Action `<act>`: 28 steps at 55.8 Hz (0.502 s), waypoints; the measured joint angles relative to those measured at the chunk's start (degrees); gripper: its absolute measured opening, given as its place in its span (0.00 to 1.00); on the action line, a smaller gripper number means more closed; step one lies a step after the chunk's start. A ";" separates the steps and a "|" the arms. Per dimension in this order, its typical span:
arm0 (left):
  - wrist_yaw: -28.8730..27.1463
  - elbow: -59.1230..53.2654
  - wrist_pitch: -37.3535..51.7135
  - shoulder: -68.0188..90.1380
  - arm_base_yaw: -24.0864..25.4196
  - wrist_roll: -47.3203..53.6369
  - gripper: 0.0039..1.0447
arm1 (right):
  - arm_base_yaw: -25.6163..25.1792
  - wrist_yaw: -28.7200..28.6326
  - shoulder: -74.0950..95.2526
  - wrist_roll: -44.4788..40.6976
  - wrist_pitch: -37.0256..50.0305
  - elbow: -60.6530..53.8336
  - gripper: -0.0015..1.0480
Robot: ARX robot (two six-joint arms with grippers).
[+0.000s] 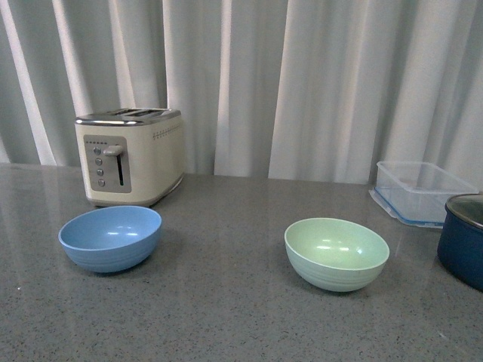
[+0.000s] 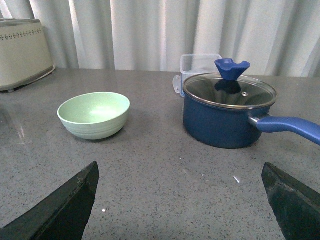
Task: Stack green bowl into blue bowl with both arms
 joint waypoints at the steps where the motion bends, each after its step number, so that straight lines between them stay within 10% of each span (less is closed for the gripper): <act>1: 0.00 0.00 0.00 0.00 0.00 0.00 0.94 | 0.00 0.00 0.00 0.00 0.00 0.00 0.90; 20: 0.00 0.00 0.00 0.00 0.00 0.00 0.94 | 0.00 0.00 0.00 -0.02 0.00 0.00 0.90; 28: -25.07 11.96 -24.72 22.77 -3.98 -13.35 0.94 | 0.00 0.00 -0.02 0.00 0.00 0.00 0.90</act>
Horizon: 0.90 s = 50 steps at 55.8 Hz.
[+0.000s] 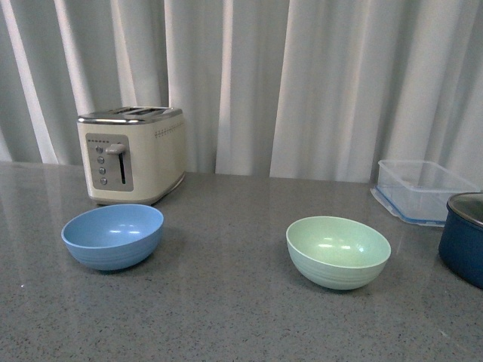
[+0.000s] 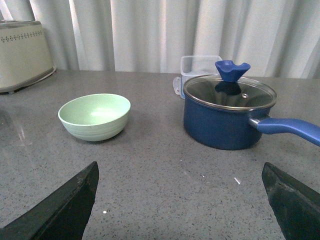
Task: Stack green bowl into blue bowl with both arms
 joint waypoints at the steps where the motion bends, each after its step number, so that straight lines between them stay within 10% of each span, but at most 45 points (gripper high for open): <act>1: -0.26 0.33 0.00 1.46 0.37 -0.48 0.94 | 0.00 -0.11 0.00 -0.02 0.00 0.00 0.90; 24: 18.05 22.58 18.12 41.20 11.93 7.89 0.94 | 0.00 -0.02 0.00 -0.02 -0.04 0.00 0.90; 50: 17.88 41.81 23.56 65.20 10.23 8.20 0.94 | 0.00 -0.02 0.00 0.00 -0.04 0.00 0.90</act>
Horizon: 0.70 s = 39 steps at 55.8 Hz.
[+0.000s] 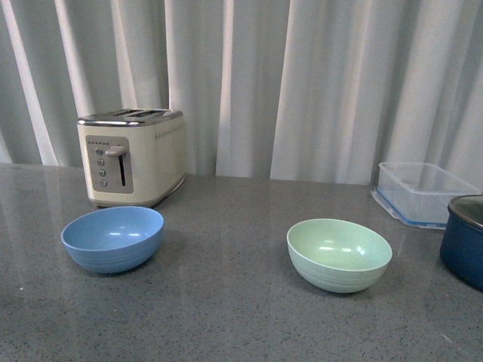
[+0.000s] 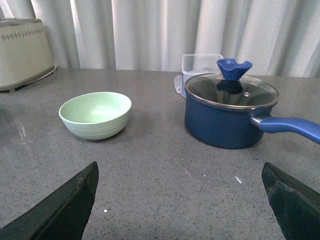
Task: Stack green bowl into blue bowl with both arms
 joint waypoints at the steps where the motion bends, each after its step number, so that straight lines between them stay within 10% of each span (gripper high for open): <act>1: -0.04 0.70 0.17 0.92 -0.11 -0.09 0.94 | 0.00 0.00 0.00 0.00 0.00 0.00 0.90; 39: -1.18 16.96 1.95 21.20 -4.44 -2.89 0.94 | 0.00 0.00 0.00 0.00 0.00 0.00 0.90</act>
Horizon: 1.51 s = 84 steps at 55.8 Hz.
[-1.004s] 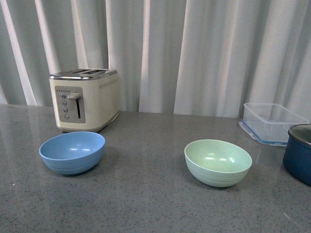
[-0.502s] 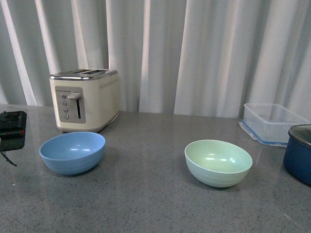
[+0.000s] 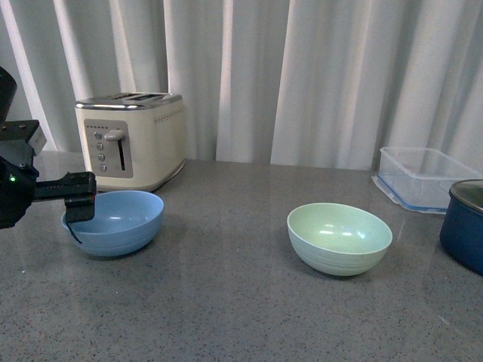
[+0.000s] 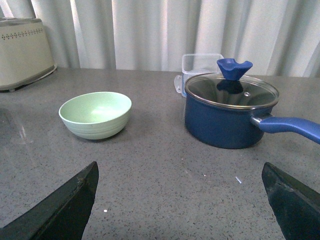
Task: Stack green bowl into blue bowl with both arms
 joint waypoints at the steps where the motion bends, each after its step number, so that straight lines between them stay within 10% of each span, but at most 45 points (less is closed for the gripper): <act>1: -0.22 0.15 0.00 0.22 -0.07 0.02 0.94 | 0.00 0.00 0.00 0.00 0.00 0.00 0.90; 23: -2.08 6.47 -1.40 7.48 -1.57 -0.68 0.93 | 0.00 0.00 0.00 0.00 0.00 0.00 0.90; 53: -2.82 5.46 -1.57 6.69 -3.41 -8.90 0.10 | 0.00 0.00 0.00 0.00 0.00 0.00 0.90; 84: -3.15 5.35 -3.48 1.73 -8.31 -11.76 0.07 | 0.00 0.00 0.00 0.00 0.00 0.00 0.90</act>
